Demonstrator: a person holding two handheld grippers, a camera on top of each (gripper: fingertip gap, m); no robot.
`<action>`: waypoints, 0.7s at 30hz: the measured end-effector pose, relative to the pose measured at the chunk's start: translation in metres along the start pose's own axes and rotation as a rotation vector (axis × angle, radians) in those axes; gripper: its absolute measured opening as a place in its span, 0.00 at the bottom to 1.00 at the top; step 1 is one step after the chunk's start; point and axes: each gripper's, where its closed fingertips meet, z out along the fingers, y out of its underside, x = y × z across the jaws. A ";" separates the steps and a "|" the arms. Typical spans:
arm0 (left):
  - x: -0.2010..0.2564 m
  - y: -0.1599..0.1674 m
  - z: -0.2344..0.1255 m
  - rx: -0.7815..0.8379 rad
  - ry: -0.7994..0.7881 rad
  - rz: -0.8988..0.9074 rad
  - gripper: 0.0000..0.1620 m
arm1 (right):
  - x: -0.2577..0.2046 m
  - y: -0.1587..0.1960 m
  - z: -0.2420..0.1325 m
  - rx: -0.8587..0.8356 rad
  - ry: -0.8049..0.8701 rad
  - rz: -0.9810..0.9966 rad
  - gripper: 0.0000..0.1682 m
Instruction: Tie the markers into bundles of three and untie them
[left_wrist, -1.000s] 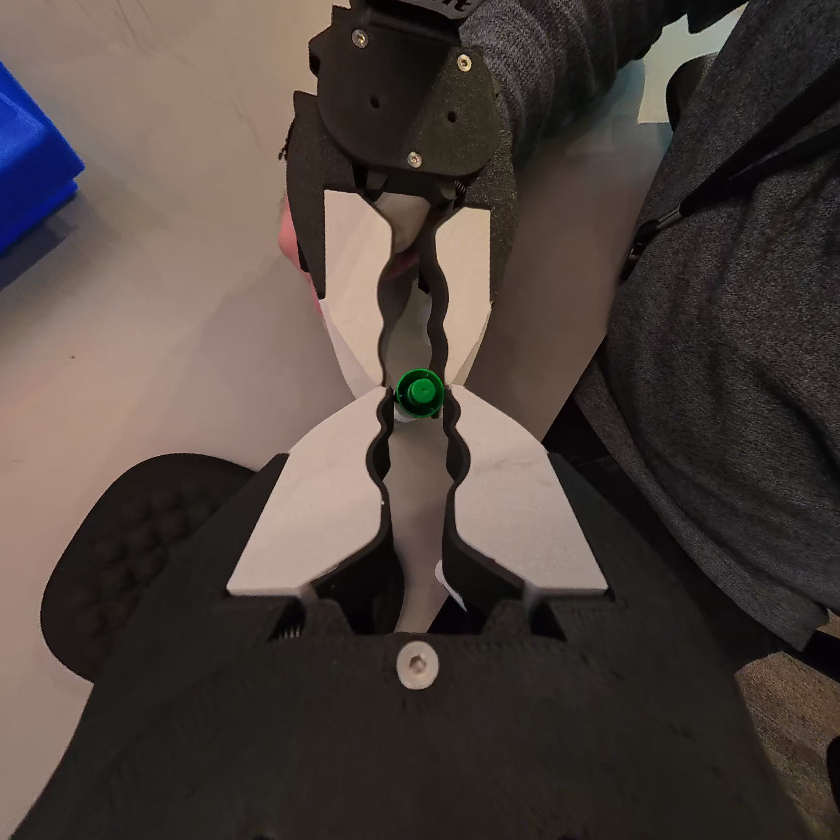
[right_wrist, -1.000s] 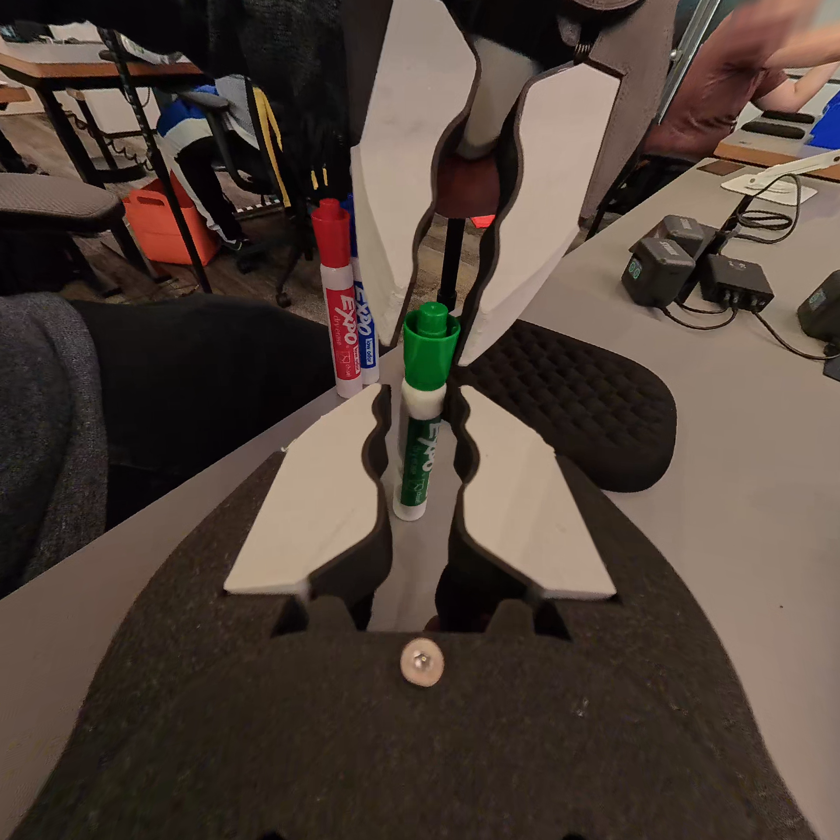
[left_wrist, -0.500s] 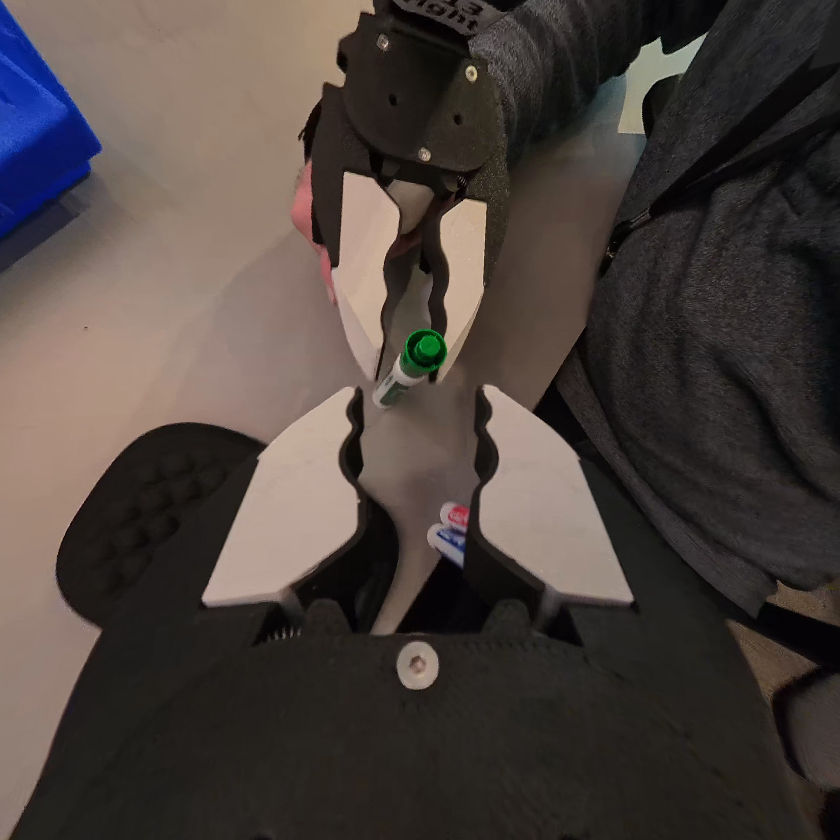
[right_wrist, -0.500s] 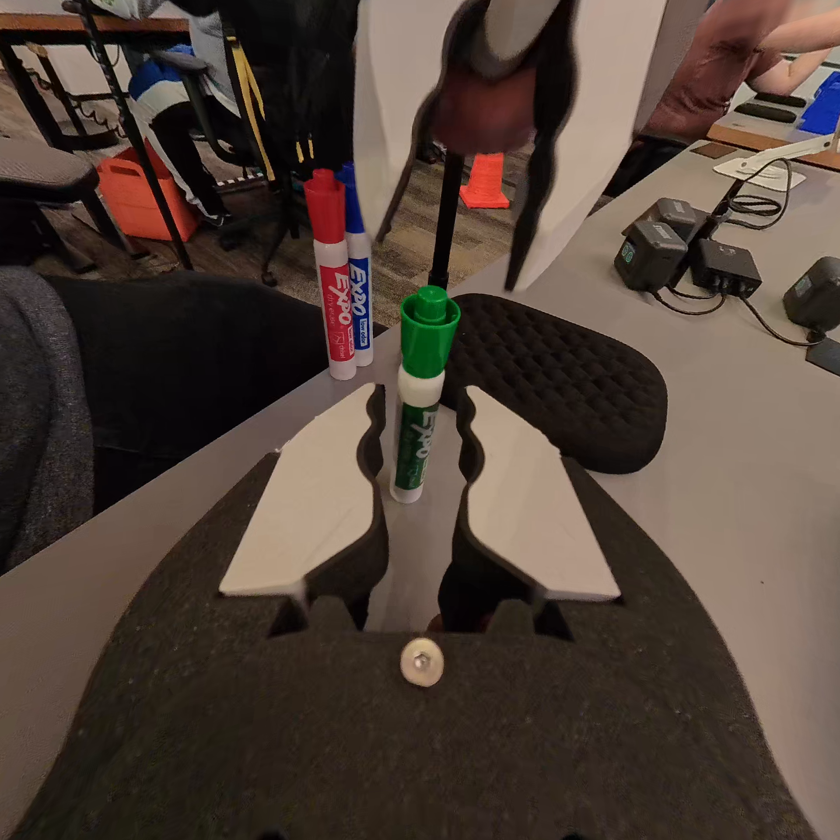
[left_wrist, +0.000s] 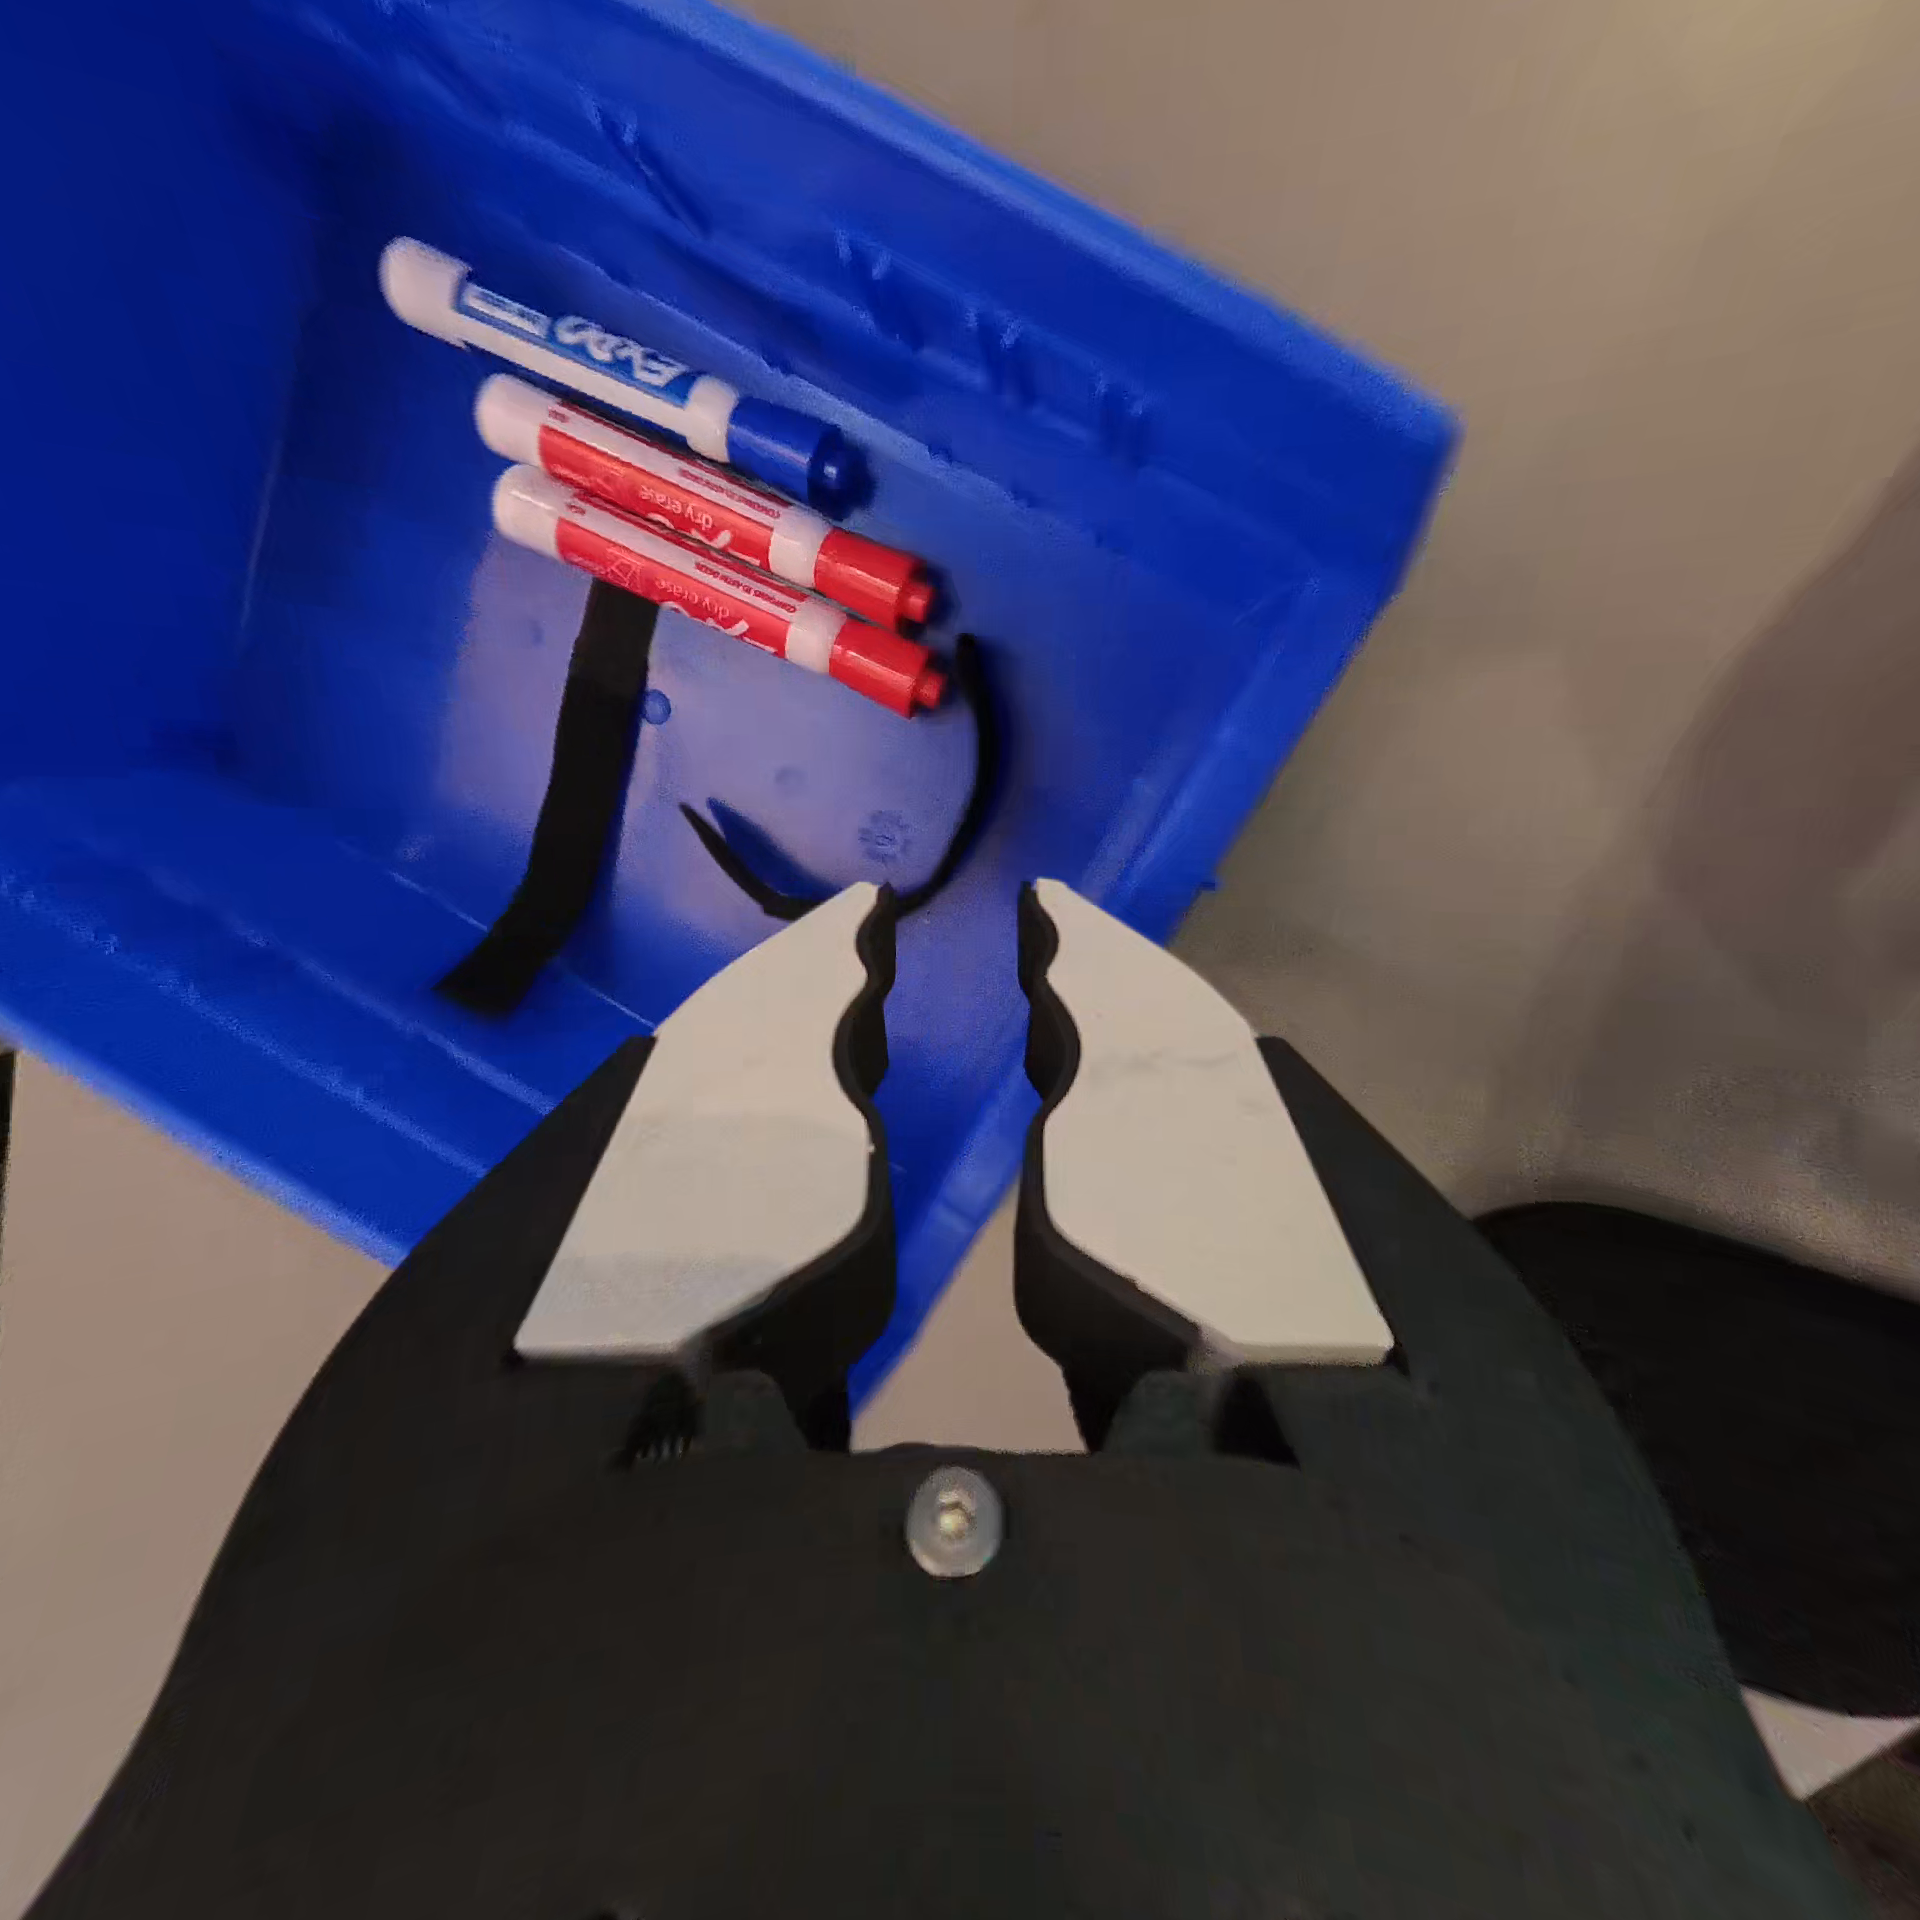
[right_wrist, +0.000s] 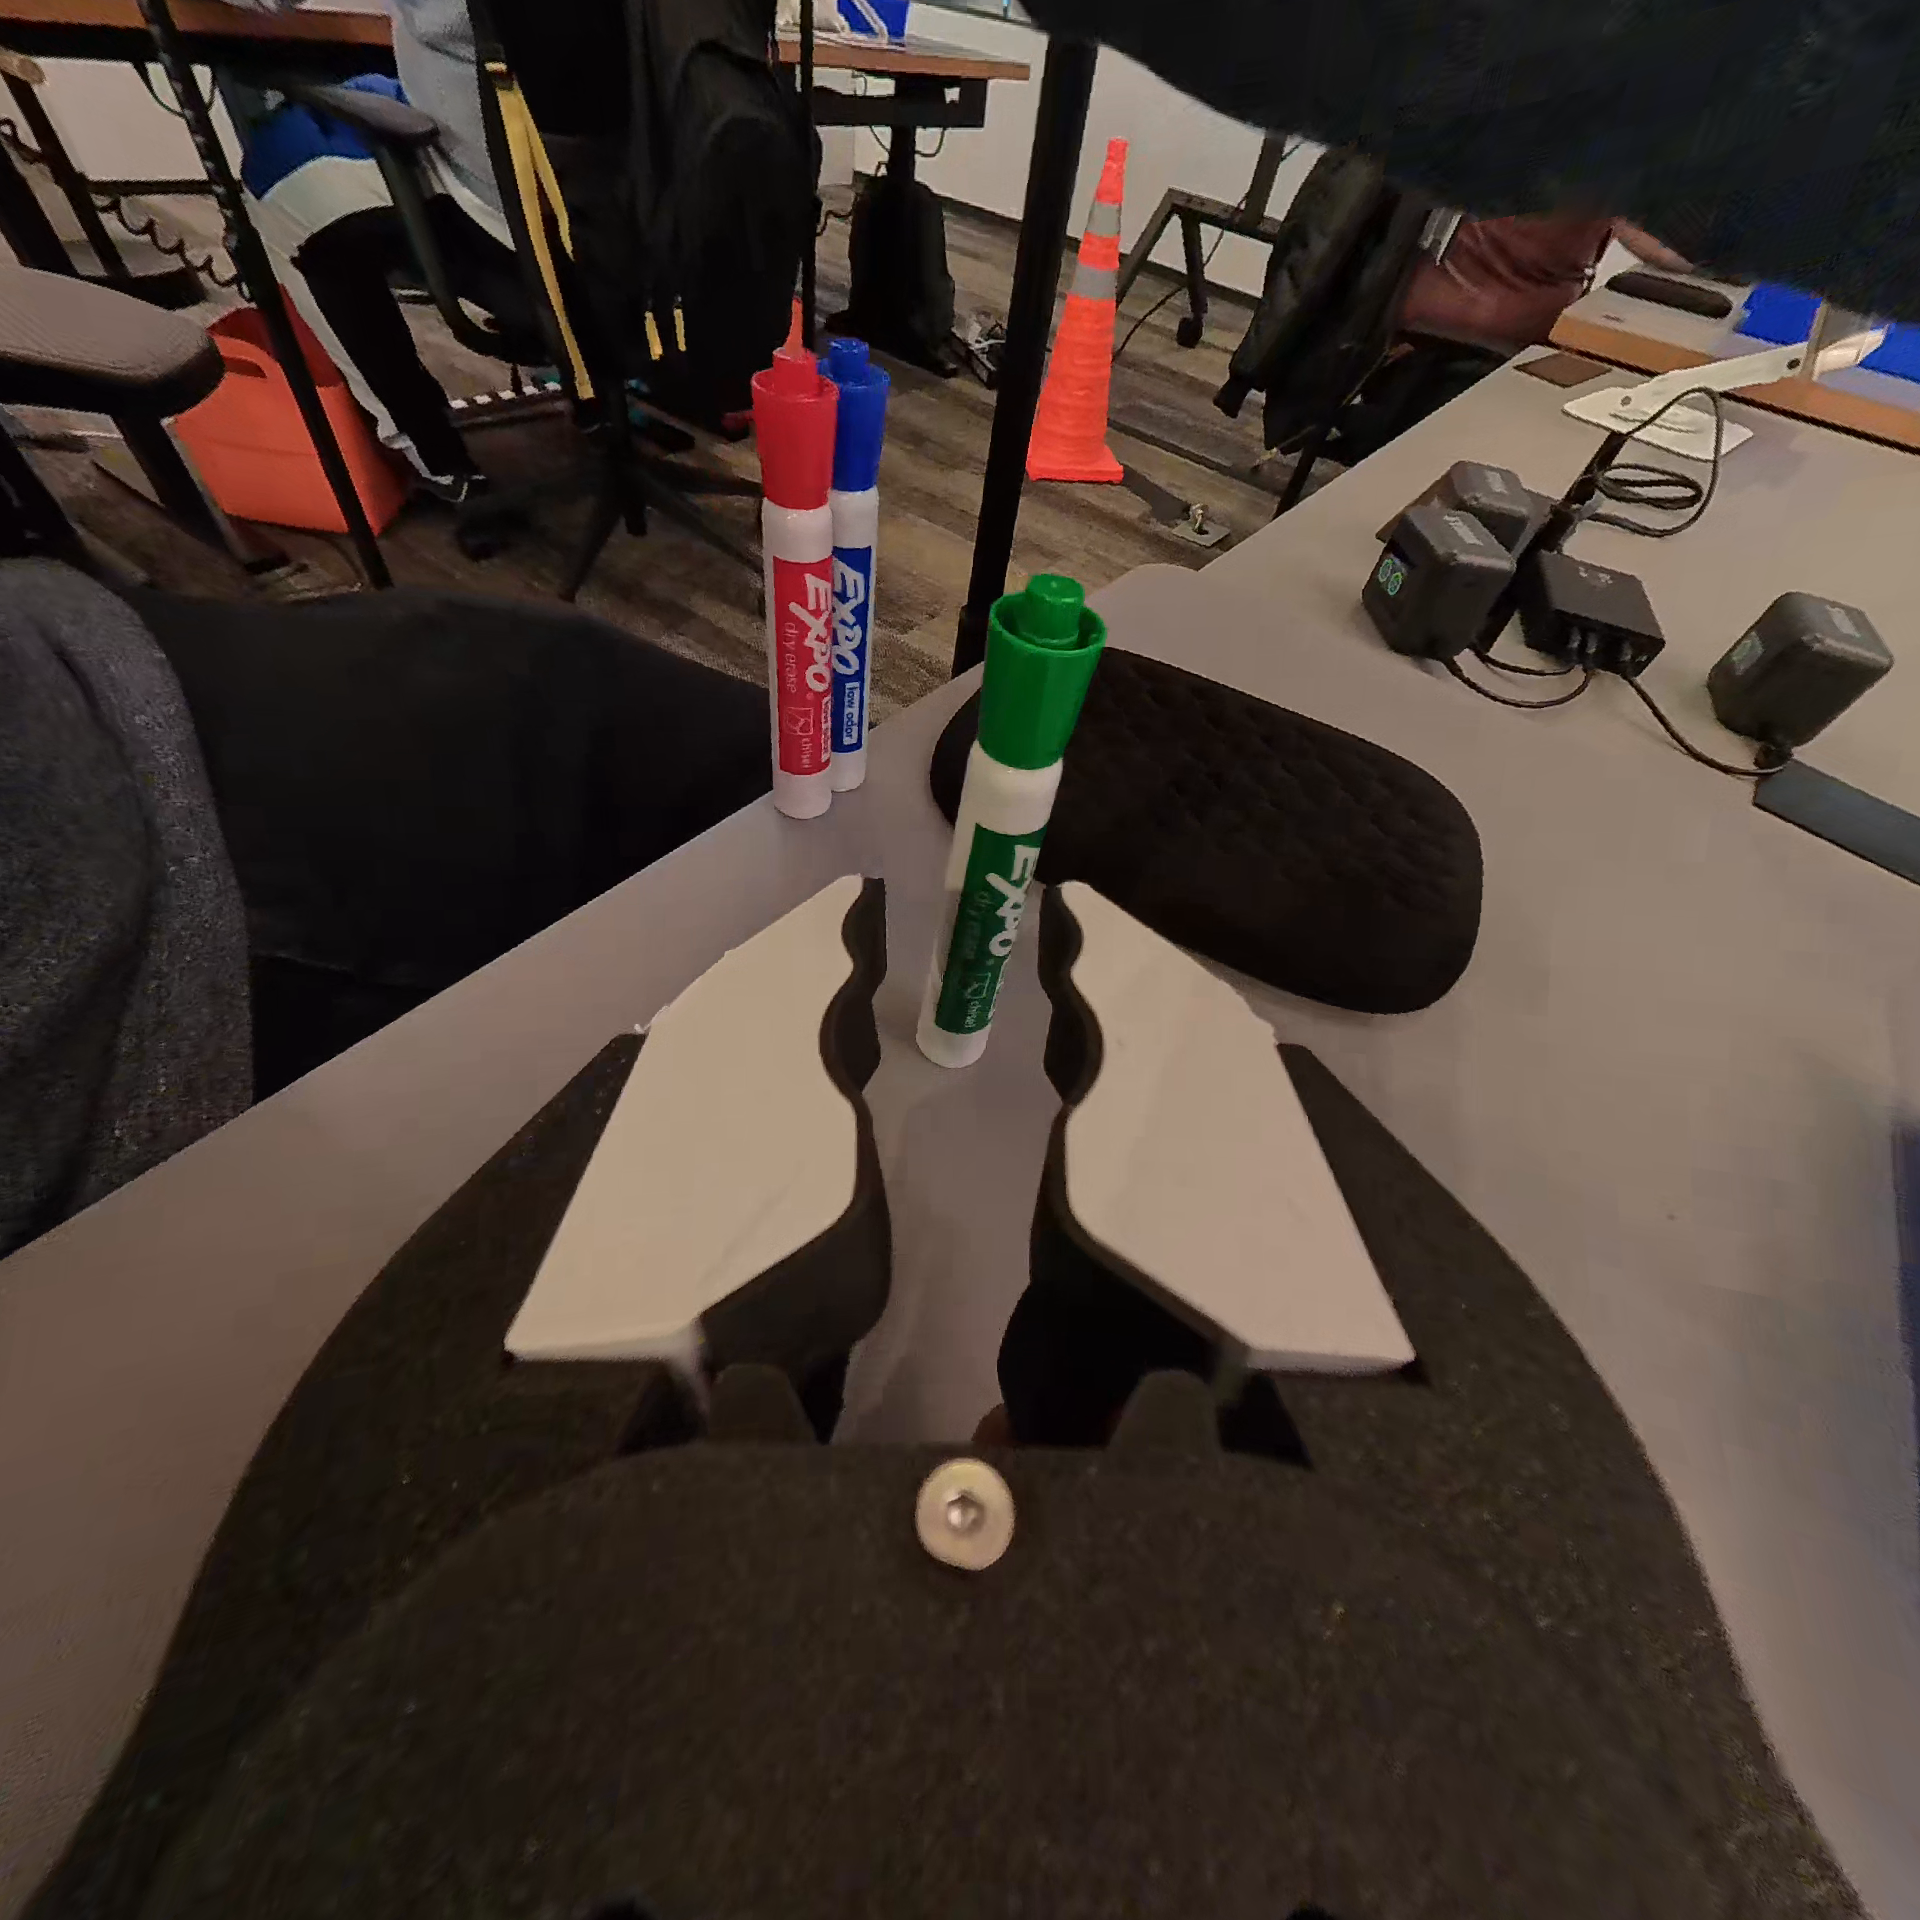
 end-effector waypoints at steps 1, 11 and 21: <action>-0.004 0.002 0.013 -0.037 0.029 0.028 0.13 | -0.001 0.000 0.000 0.001 -0.003 -0.001 0.16; -0.003 0.029 0.072 -0.213 0.172 0.075 0.02 | 0.002 -0.002 -0.001 0.019 -0.012 0.029 0.16; 0.018 0.015 -0.030 -0.095 0.130 -0.053 0.01 | 0.007 -0.008 -0.010 0.075 0.048 -0.007 0.18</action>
